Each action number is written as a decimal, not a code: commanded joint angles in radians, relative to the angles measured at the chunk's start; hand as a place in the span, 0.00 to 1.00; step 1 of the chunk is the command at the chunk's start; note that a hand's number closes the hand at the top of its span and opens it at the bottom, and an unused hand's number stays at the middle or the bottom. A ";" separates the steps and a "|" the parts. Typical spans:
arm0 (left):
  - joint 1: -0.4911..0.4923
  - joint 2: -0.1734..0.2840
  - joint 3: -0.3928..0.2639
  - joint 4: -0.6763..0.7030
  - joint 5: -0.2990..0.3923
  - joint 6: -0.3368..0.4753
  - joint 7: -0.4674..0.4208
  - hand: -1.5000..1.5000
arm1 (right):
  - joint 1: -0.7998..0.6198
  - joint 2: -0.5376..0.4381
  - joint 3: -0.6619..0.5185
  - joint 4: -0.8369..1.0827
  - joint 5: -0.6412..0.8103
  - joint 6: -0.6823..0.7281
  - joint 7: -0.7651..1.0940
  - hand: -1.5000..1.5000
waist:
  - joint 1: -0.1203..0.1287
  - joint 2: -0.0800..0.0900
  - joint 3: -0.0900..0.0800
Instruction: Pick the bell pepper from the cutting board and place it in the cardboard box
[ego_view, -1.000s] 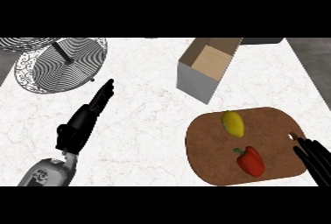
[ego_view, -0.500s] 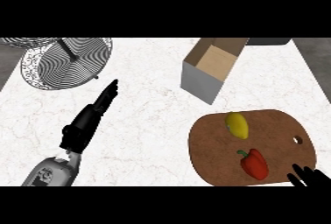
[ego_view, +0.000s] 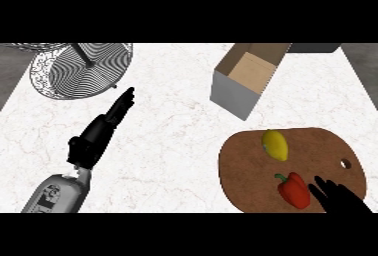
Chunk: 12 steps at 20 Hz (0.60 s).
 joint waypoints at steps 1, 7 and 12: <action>-0.015 -0.054 -0.030 -0.044 -0.052 0.038 0.074 0.50 | -0.127 0.124 0.102 0.035 0.086 0.079 0.107 0.00 | 0.008 0.000 0.001; 0.030 -0.076 -0.007 -0.074 -0.064 0.008 0.056 0.50 | -0.144 0.192 0.079 0.229 0.109 0.076 0.017 0.00 | 0.003 -0.001 0.001; -0.028 -0.085 0.053 -0.004 -0.075 -0.044 0.067 0.50 | -0.244 0.293 0.079 0.264 0.155 0.137 0.052 0.00 | 0.002 0.000 0.001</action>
